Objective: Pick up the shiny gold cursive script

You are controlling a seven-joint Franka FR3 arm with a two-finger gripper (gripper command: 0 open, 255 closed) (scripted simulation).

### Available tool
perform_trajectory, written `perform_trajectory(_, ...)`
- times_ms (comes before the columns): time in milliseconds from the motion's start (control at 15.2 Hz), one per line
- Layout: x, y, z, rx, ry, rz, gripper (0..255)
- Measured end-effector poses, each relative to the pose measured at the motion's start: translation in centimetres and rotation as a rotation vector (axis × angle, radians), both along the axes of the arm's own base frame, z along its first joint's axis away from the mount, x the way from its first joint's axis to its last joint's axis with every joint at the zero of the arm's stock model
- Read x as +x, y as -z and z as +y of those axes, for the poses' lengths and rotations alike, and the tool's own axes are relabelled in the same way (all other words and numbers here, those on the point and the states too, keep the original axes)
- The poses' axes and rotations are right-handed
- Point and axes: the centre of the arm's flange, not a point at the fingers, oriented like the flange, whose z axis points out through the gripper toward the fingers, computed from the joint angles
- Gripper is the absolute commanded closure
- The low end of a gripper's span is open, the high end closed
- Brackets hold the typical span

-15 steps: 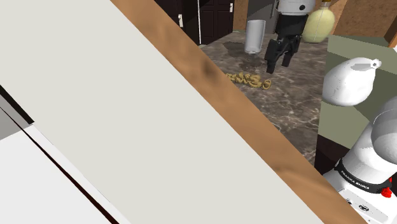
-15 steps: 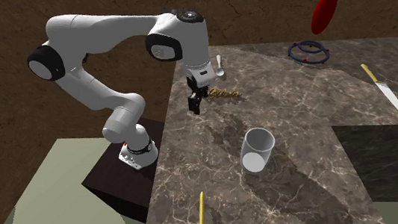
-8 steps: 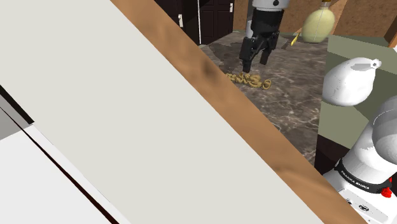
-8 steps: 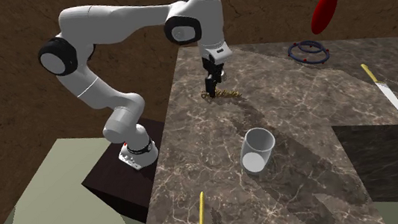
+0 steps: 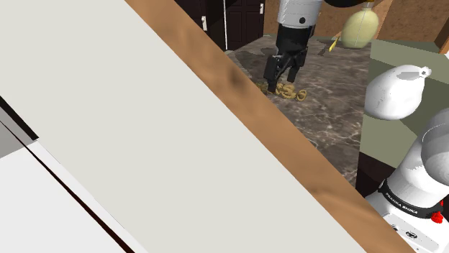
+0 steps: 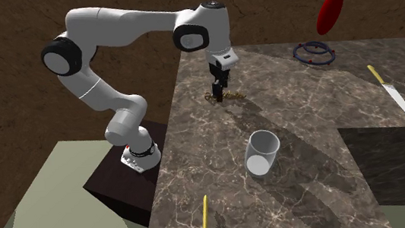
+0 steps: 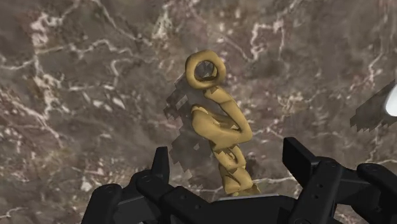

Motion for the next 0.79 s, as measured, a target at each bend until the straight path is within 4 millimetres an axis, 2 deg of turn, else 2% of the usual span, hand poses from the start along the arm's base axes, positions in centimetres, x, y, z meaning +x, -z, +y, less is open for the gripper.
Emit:
perform_trajectory(66,0.0,0.37,0.08,0.0,0.0,0.0,0)
perform_trajectory(132,0.04,0.52,0.06,0.0,0.0,0.0,255)
perform_trajectory(792,0.09,0.59,0.01,0.0,0.001,-0.002,255)
